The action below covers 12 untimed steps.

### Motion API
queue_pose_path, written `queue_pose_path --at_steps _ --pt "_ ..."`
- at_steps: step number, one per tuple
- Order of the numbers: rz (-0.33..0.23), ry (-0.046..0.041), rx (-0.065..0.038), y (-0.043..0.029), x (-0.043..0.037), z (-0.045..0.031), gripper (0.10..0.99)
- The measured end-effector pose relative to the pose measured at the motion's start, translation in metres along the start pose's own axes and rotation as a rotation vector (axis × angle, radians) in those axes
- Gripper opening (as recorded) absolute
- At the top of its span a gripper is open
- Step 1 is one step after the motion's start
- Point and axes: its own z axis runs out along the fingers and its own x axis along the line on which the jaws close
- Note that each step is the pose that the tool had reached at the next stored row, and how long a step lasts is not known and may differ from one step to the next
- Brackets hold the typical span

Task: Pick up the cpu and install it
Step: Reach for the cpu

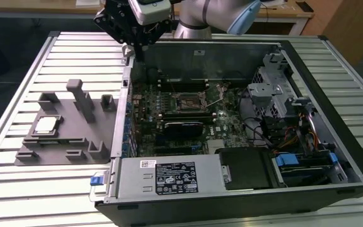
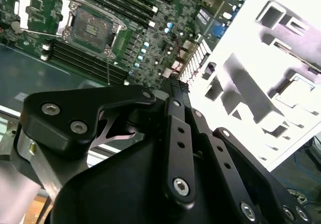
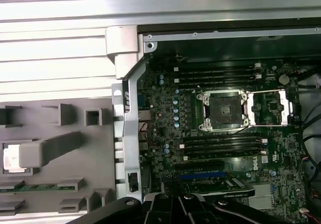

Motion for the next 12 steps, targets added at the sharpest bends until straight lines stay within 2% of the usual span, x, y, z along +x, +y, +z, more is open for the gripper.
queue_pose_path --at_steps 12 --pt "0.000 -0.0010 0.000 -0.0018 0.0236 -0.0007 0.106"
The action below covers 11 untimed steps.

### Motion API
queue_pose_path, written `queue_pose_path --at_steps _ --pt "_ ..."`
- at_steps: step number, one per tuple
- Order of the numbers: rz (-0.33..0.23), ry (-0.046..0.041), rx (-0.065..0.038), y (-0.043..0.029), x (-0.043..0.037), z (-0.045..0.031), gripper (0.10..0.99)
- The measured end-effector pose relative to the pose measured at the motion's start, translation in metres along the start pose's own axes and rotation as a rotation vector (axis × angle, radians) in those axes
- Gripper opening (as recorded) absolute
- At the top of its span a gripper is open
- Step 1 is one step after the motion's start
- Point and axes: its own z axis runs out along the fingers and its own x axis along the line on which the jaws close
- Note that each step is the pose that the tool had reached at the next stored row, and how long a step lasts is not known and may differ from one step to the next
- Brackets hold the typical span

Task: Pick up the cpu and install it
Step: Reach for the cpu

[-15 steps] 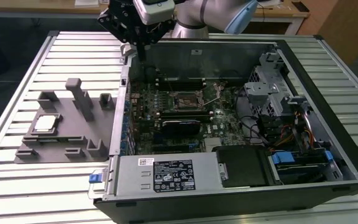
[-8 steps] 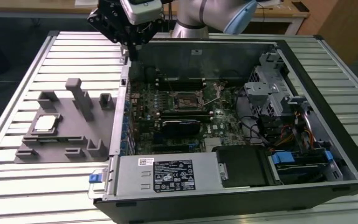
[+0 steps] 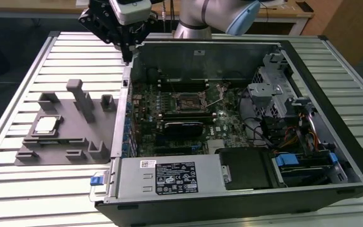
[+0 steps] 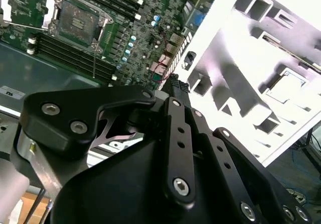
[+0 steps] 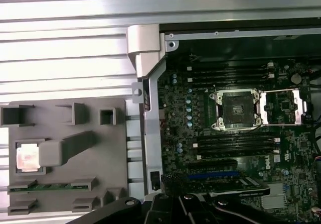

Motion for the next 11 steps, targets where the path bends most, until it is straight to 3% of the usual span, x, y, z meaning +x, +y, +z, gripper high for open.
queue_pose_path --at_steps 11 --pt "0.000 -0.0001 0.000 -0.0013 0.0171 -0.0005 0.106"
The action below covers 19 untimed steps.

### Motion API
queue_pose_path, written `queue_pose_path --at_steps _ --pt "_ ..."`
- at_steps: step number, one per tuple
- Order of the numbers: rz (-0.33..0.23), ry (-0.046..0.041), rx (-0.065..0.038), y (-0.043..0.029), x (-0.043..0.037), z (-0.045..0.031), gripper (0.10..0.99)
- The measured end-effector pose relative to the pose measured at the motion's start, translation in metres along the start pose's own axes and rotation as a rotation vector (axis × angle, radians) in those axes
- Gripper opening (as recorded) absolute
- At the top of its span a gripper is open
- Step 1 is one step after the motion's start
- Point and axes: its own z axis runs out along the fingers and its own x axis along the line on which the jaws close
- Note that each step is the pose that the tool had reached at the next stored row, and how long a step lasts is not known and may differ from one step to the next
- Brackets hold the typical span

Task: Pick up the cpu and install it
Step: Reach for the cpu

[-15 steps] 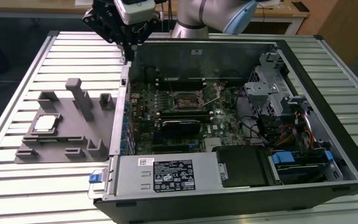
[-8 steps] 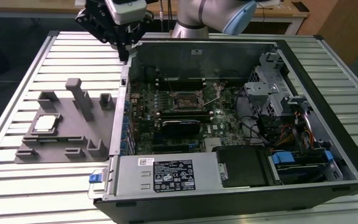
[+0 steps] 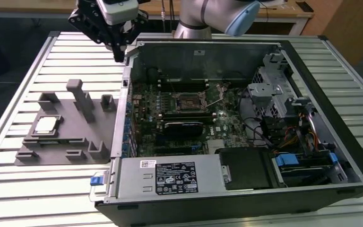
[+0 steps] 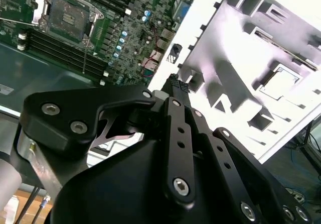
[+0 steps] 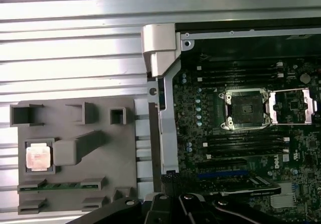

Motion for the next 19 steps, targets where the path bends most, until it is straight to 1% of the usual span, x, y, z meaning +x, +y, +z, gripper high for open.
queue_pose_path --at_steps 19 --pt "0.000 -0.0001 0.000 -0.0022 0.0295 -0.0007 0.106"
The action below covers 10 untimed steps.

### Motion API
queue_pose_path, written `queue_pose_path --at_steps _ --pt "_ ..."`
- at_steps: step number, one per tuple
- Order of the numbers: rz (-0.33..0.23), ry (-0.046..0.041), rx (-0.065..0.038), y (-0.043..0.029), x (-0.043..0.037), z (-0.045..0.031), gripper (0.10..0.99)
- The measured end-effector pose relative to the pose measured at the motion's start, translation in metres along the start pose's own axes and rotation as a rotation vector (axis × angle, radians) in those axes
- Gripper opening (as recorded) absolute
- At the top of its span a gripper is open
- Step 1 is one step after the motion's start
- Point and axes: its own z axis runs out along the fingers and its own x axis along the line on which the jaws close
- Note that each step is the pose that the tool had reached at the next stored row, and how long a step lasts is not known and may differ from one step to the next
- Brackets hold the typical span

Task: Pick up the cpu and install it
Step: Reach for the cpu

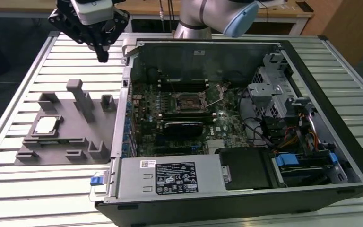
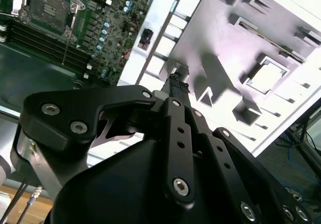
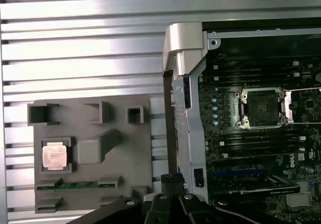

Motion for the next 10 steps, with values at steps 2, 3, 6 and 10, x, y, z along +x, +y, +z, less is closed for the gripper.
queue_pose_path --at_steps 2,3,6,10 --pt "0.000 0.0000 0.000 -0.0002 0.0030 -0.0001 0.106" --pt "0.000 -0.0001 0.000 -0.0003 0.0046 -0.0001 0.106" --pt "0.000 0.0000 0.000 -0.0007 0.0091 -0.0002 0.106" --pt "0.000 -0.0001 0.000 -0.0012 0.0154 -0.0004 0.106"
